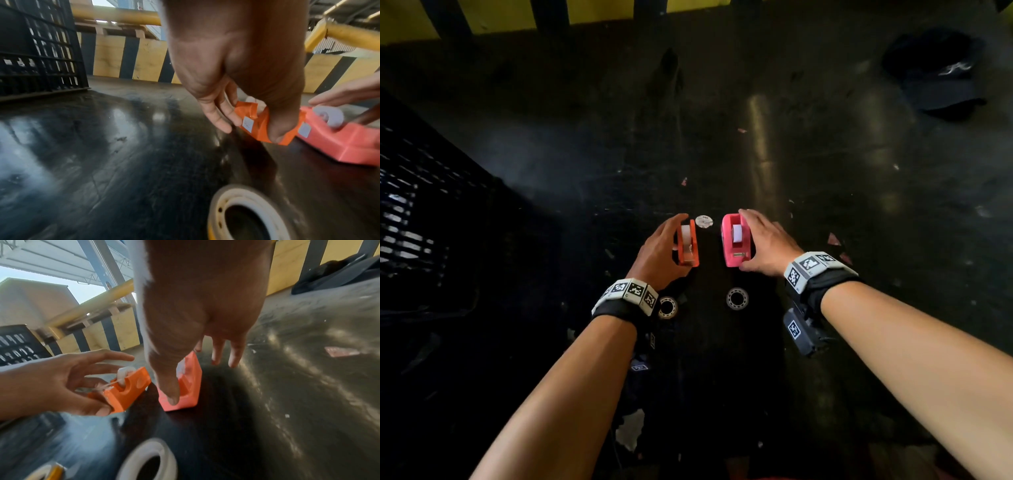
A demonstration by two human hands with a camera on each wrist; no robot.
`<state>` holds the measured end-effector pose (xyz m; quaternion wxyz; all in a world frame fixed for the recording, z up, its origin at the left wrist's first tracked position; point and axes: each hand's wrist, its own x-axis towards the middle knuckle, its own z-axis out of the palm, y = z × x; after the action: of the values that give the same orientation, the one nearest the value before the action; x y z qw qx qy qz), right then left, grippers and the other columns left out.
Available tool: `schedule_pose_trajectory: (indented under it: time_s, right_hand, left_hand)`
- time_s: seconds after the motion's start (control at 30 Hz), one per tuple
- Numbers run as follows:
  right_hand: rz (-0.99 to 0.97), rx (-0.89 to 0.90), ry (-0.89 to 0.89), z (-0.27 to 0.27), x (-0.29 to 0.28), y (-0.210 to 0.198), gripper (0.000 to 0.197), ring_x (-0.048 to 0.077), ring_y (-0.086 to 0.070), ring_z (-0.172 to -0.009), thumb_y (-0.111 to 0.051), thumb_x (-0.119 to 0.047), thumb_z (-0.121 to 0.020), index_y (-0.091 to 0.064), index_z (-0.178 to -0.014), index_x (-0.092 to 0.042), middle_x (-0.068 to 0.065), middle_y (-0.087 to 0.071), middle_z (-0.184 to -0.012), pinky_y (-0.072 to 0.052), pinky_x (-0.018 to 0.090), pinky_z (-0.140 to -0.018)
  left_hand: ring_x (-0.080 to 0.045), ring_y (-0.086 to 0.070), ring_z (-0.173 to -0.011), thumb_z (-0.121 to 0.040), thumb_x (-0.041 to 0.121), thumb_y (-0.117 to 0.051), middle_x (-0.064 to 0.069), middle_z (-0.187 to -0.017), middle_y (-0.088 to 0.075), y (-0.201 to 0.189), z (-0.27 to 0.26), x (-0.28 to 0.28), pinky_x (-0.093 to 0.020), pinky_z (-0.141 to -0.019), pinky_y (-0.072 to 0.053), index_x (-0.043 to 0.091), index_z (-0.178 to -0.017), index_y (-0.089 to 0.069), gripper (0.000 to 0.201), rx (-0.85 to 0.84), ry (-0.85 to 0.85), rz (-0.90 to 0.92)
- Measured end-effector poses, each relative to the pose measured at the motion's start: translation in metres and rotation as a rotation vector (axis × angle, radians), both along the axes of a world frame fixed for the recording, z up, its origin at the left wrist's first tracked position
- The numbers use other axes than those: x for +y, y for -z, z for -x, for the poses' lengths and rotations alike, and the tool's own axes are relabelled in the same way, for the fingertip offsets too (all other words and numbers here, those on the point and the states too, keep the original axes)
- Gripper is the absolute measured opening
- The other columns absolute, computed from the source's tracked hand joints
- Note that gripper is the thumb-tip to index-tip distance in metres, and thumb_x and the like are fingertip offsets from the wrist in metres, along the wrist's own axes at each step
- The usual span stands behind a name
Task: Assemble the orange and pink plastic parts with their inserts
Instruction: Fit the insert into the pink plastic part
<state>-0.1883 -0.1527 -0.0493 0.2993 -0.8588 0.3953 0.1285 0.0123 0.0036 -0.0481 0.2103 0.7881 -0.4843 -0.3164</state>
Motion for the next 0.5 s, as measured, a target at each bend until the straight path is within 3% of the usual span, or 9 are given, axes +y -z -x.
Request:
schedule_pose_trajectory:
  time_s: [0.17,0.27,0.33,0.4,0.5]
  right_hand:
    - [0.040,-0.028,0.020,0.001,-0.003,0.007,0.116,0.037,-0.047,-0.136,-0.090,-0.036,-0.067,-0.017,-0.157,-0.030,0.000,-0.035,-0.162,-0.044,0.057,-0.107]
    - [0.014,-0.037,0.019,0.001,-0.006,0.004,0.115,0.036,-0.049,-0.133,-0.091,-0.037,-0.065,-0.019,-0.154,-0.031,0.003,-0.044,-0.154,-0.045,0.055,-0.105]
    - [0.009,-0.034,0.027,0.001,-0.006,0.001,0.114,0.035,-0.050,-0.132,-0.091,-0.037,-0.064,-0.020,-0.153,-0.031,0.005,-0.048,-0.151,-0.046,0.054,-0.105]
    - [0.013,-0.030,0.037,0.000,-0.005,-0.001,0.114,0.035,-0.050,-0.132,-0.092,-0.036,-0.064,-0.020,-0.153,-0.032,0.005,-0.049,-0.150,-0.045,0.053,-0.105]
    - [0.012,-0.044,0.050,0.000,-0.003,-0.005,0.113,0.035,-0.051,-0.131,-0.091,-0.035,-0.064,-0.022,-0.153,-0.031,0.005,-0.050,-0.149,-0.045,0.053,-0.105]
  left_hand:
    - [-0.033,-0.058,-0.134,-0.069,0.014,-0.090,-0.004,-0.165,-0.034,0.013,-0.001,-0.001,-0.055,-0.109,-0.051,0.034,-0.157,-0.024,0.112,-0.060,-0.002,-0.005]
    - [-0.034,-0.041,-0.149,-0.066,0.018,-0.094,-0.004,-0.170,-0.025,0.014,-0.001,-0.001,-0.056,-0.119,-0.040,0.034,-0.162,-0.016,0.125,-0.082,0.019,-0.054]
    - [-0.035,-0.027,-0.156,-0.064,0.031,-0.095,-0.003,-0.173,-0.017,0.011,-0.001,-0.002,-0.059,-0.123,-0.031,0.038,-0.162,-0.010,0.130,-0.097,0.019,-0.077]
    - [-0.036,-0.023,-0.156,-0.065,0.040,-0.094,-0.004,-0.173,-0.017,0.002,0.004,-0.008,-0.059,-0.123,-0.028,0.036,-0.161,-0.019,0.123,-0.121,0.009,-0.037]
    - [-0.036,-0.028,-0.152,-0.073,0.041,-0.089,-0.004,-0.167,-0.030,-0.018,0.018,-0.027,-0.060,-0.120,-0.033,0.032,-0.149,-0.046,0.088,-0.172,0.015,0.053]
